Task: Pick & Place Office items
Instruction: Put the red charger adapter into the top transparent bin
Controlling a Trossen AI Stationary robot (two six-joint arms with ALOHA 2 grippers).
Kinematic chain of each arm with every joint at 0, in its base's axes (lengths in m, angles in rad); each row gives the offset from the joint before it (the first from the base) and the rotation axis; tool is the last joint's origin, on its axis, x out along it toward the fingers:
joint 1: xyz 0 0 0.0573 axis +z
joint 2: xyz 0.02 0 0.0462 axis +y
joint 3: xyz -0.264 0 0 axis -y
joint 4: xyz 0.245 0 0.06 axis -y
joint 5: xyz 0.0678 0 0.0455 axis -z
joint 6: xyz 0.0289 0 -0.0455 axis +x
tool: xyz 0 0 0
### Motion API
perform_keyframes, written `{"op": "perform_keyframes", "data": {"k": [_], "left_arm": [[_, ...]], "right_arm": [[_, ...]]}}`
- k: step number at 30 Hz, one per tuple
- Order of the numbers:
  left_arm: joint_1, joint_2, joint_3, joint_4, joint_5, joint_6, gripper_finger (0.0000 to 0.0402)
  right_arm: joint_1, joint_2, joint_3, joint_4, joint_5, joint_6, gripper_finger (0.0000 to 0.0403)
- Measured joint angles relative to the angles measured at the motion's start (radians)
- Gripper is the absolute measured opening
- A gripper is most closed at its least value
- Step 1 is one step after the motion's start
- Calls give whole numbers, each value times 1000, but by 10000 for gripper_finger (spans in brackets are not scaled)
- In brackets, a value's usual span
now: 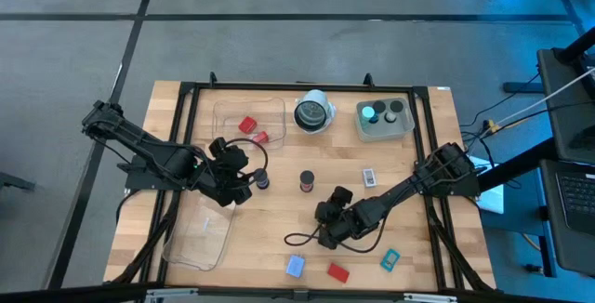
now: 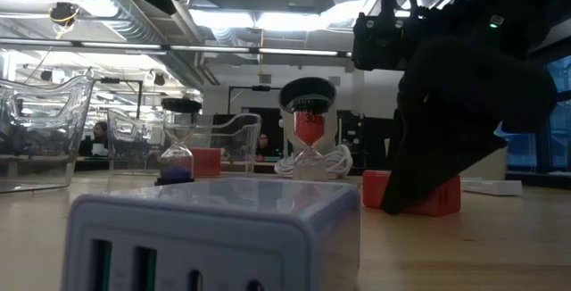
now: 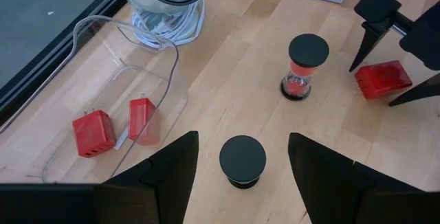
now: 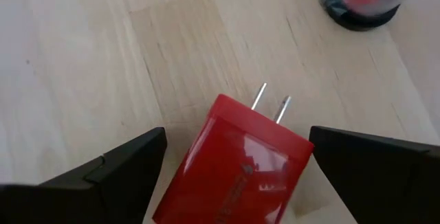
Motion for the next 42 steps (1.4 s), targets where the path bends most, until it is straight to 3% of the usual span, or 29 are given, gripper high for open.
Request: {"op": "perform_keyframes", "data": {"k": [8, 12, 25, 33, 37, 42], "left_arm": [[0, 0, 0, 0, 0, 0, 224], [0, 0, 0, 0, 0, 0, 224], [0, 0, 0, 0, 4, 0, 224], [3, 0, 0, 17, -1, -1, 224], [15, 0, 0, 80, 1, -1, 224], [40, 0, 0, 201, 16, -1, 224]], "right_arm": [[-6, 0, 0, 11, -33, -8, 365], [-17, -2, 0, -1, -71, 83, 357], [-15, -2, 0, -22, -46, 178, 218], [-17, -36, -3, -40, -65, 184, 217], [-16, -99, 39, -74, 21, 139, 222], [-17, -151, 126, -98, 184, -80, 221]]}}
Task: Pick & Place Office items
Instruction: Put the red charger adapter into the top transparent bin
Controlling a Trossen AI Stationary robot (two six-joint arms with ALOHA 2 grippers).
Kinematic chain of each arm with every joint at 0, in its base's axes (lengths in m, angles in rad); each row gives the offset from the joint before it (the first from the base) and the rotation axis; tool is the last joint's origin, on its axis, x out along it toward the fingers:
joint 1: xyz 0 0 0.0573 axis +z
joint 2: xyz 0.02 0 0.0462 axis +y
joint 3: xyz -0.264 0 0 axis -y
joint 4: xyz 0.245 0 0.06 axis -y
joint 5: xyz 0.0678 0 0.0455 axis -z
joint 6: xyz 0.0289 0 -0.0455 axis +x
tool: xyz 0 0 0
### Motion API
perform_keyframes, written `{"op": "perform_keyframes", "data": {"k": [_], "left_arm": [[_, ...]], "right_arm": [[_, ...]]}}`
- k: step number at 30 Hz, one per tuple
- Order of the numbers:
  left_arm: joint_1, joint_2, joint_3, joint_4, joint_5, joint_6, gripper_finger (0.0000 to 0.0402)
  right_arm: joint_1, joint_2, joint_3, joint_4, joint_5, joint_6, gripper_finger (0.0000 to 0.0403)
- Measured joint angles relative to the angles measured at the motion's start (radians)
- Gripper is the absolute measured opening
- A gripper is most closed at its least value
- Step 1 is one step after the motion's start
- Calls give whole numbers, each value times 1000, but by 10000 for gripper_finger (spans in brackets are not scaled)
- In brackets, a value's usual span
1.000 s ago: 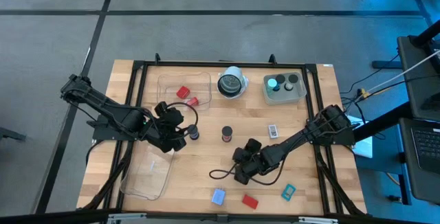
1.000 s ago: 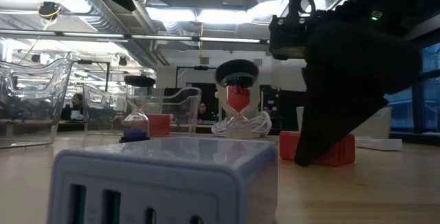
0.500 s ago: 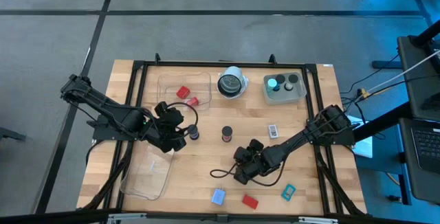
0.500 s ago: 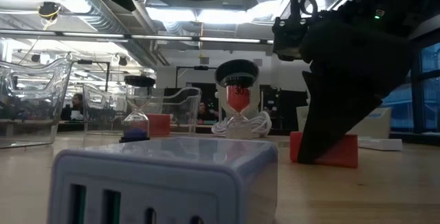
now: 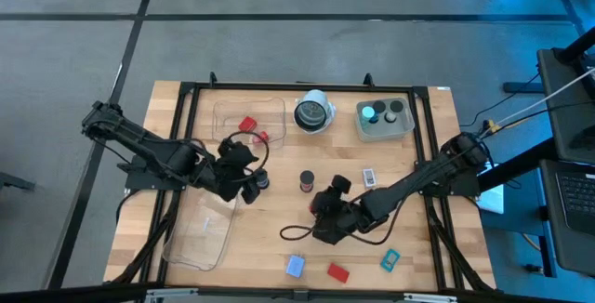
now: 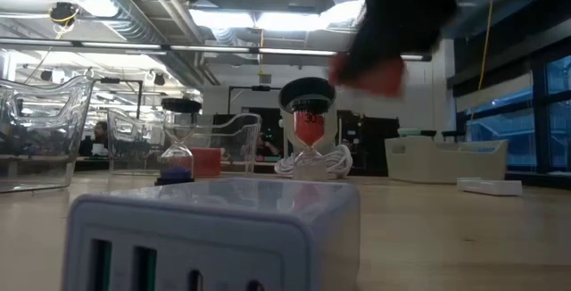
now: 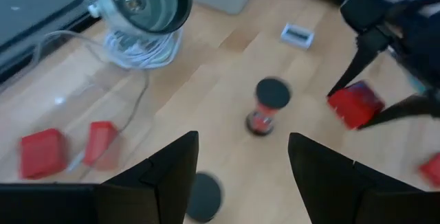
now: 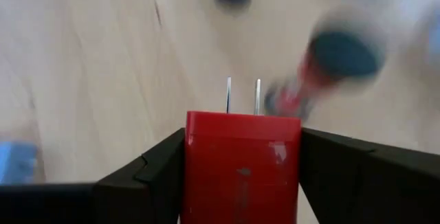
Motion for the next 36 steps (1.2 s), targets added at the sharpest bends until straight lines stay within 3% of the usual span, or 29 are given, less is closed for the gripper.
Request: {"op": "perform_keyframes", "data": {"k": [6, 10, 24, 36], "left_arm": [[49, 0, 0, 188, 130, 0, 224], [78, 0, 0, 266, 219, 43, 224], [167, 96, 0, 453, 420, 156, 224], [211, 131, 0, 485, 419, 200, 224]], "right_arm": [[0, -6, 130, 8, 249, -350, 223], [-7, -6, 191, 9, 350, -481, 224], [-66, -6, 231, 33, 360, -616, 223], [-81, -5, 230, 22, 368, -663, 223]]}}
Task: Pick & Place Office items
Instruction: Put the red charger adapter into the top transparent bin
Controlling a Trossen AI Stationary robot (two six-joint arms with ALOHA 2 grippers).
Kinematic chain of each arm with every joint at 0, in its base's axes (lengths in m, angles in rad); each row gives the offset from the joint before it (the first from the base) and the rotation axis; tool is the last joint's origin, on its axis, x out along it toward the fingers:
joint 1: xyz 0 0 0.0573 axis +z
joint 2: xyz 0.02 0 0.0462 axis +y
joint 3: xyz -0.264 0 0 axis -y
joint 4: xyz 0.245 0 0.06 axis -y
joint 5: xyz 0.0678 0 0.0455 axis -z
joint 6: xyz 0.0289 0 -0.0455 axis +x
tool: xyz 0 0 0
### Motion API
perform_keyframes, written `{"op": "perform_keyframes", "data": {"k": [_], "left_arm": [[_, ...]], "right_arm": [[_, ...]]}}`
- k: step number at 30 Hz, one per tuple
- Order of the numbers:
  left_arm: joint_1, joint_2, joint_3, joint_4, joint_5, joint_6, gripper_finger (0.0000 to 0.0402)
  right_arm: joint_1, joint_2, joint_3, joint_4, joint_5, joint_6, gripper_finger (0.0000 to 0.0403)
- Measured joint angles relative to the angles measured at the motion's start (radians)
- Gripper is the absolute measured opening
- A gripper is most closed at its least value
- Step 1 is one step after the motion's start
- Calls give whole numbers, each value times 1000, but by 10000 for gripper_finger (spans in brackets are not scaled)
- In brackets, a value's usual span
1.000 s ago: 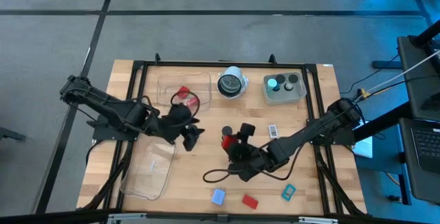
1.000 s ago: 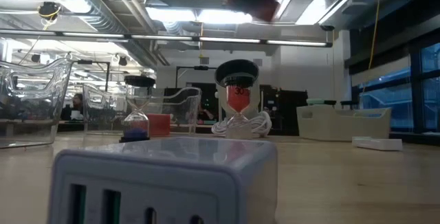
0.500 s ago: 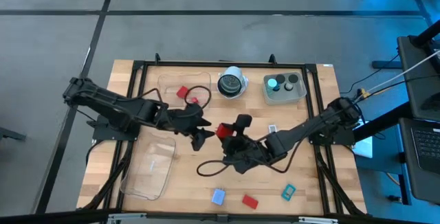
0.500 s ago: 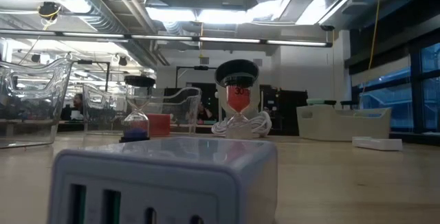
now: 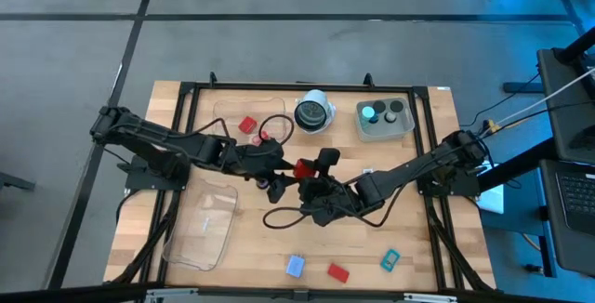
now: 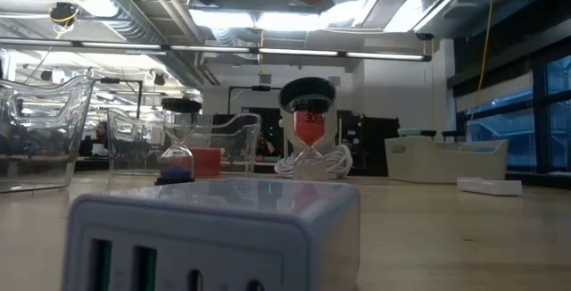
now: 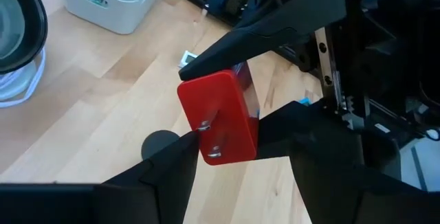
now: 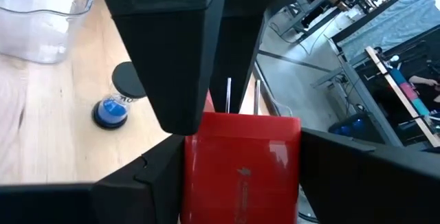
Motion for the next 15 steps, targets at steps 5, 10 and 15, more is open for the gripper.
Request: {"op": "perform_keyframes", "data": {"k": [5, 10, 15], "left_arm": [[-6, -20, 0, -27, -12, 18, 224], [-6, -43, 0, -63, -14, 3, 224], [-5, -46, 0, -56, -14, -1, 224]], "right_arm": [[2, 0, 3, 11, 3, 0, 223], [2, 0, 3, 3, 10, 0, 223], [2, 0, 3, 12, 12, 0, 224]]}}
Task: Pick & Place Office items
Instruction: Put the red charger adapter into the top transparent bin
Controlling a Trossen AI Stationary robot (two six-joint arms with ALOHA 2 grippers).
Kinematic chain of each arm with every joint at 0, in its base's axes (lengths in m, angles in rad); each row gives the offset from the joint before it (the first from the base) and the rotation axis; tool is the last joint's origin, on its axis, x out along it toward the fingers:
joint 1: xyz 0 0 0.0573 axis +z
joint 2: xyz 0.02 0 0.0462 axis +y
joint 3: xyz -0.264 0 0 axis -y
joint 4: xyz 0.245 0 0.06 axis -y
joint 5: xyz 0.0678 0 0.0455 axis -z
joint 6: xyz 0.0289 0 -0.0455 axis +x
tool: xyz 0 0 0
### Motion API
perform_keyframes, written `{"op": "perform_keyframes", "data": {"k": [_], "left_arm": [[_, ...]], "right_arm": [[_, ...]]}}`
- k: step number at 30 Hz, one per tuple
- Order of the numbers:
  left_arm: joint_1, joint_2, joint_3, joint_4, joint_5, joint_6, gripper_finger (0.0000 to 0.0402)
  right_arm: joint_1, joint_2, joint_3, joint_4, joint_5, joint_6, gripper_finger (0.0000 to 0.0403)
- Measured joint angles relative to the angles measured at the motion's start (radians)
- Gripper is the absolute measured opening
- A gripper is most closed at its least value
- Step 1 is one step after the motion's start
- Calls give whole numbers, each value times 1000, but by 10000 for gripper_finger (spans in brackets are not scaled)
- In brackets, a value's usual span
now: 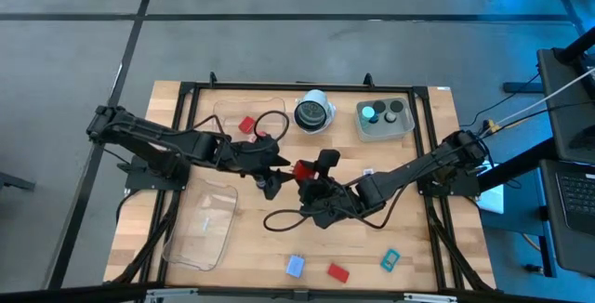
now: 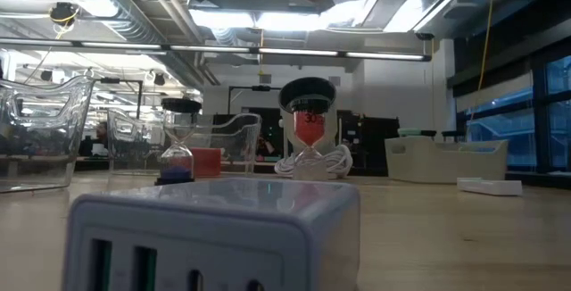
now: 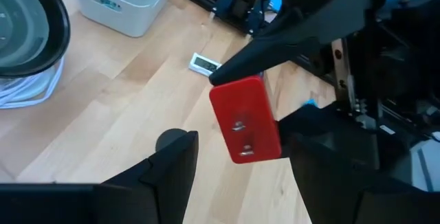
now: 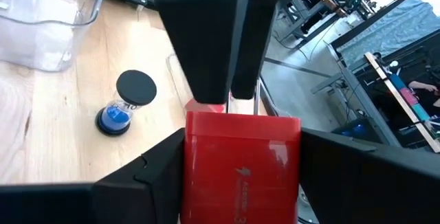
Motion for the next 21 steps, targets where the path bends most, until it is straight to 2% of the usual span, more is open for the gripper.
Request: {"op": "perform_keyframes", "data": {"k": [16, 21], "left_arm": [[24, 30, 0, 62, 9, 11, 224], [24, 30, 1, 61, 14, -13, 210]], "right_arm": [[0, 0, -2, 47, -13, 2, 224], [0, 0, -1, 51, -13, -1, 224]]}}
